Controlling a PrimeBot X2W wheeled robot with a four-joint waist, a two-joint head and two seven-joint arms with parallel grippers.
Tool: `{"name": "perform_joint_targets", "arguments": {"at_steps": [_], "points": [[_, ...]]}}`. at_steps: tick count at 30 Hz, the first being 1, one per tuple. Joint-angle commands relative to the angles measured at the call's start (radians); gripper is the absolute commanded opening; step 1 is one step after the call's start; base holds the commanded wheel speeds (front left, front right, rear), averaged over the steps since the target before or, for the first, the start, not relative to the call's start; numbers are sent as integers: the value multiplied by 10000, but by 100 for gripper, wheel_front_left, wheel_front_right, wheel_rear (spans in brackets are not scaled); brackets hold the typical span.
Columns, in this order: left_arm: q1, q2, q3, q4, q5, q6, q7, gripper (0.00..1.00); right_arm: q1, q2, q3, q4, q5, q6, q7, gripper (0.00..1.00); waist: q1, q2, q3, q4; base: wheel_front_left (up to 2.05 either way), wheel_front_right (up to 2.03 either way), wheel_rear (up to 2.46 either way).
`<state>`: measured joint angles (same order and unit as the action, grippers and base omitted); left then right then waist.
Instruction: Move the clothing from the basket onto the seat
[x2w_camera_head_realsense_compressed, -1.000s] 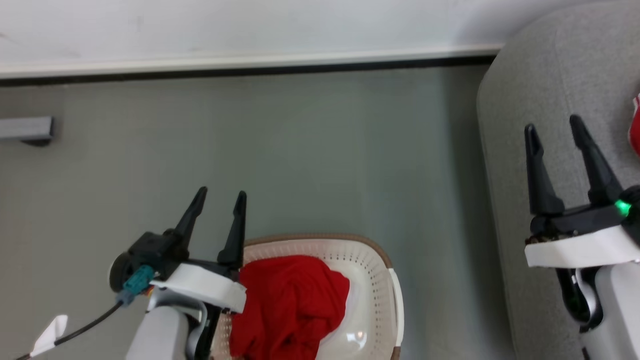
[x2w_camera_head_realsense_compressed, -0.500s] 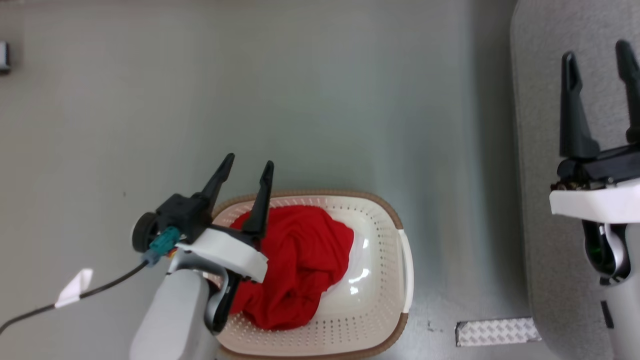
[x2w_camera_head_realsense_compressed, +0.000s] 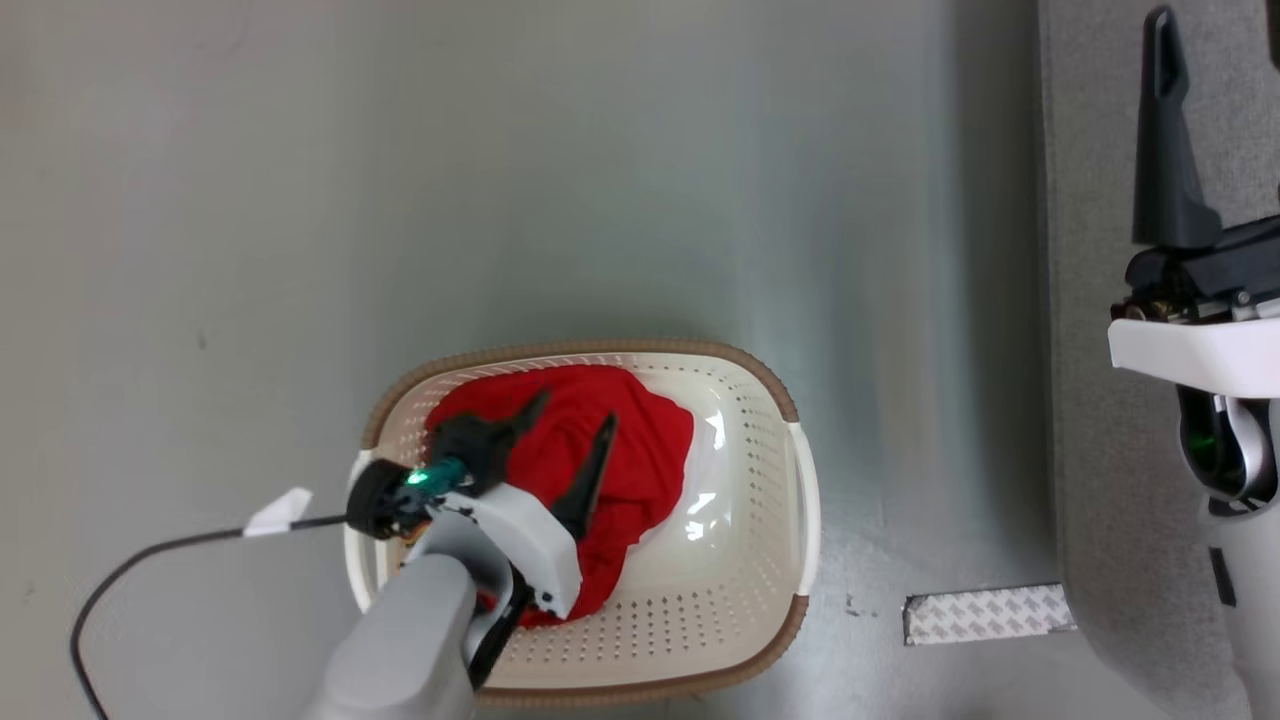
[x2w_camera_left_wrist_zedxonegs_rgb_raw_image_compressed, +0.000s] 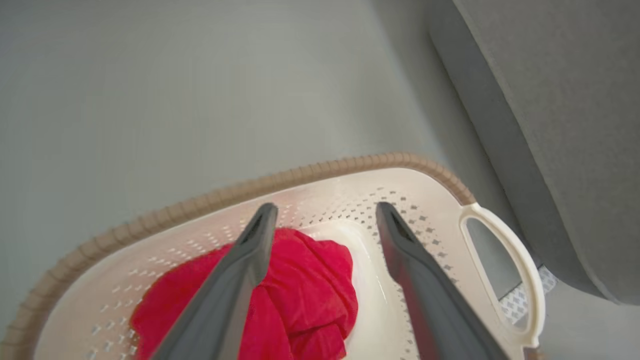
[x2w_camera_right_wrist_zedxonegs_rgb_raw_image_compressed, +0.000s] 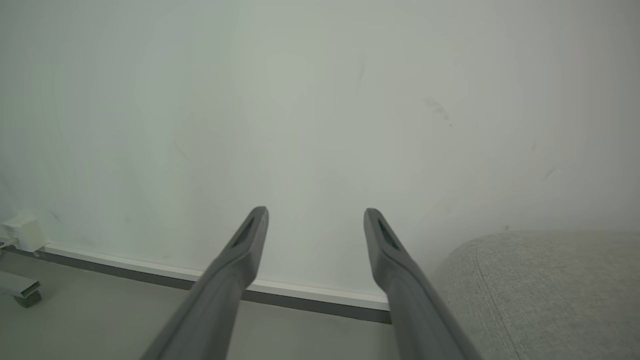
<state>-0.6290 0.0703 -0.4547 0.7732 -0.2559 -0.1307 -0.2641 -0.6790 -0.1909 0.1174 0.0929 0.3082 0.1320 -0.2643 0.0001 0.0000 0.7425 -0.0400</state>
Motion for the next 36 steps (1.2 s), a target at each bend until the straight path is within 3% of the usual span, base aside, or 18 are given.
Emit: {"name": "perform_joint_targets", "arguments": {"at_steps": [1, 9, 17, 28, 36], "points": [[-268, 9, -140, 287, -157, 6, 51, 100, -175, -67, -32, -73, -34, -26, 3, 100, -1, 0, 87, -78, 0, 0, 0], [-1482, -41, -1749, 2815, -859, 10, 690, 100, -510, -60, -23, -266, -60, -26, 3, 100, -1, 0, 540, -409, 0, 0, 0], [-2474, 181, -2660, 4453, -999, 10, 1618, 100, -903, 49, -30, -492, -80, -24, 3, 100, -1, 0, 1231, -823, 0, 0, 0], [-2775, 625, -2937, 5048, -1291, 10, 2578, 100, -1254, 273, 51, -668, -36, -24, 3, 100, -1, 0, 1872, -1370, 0, 0, 0], [-2822, 984, -3427, 5147, -894, 274, 3668, 100, -1372, 273, 30, -820, -51, -24, 3, 100, -1, 0, 2328, -1615, 0, 0, 0]]}}
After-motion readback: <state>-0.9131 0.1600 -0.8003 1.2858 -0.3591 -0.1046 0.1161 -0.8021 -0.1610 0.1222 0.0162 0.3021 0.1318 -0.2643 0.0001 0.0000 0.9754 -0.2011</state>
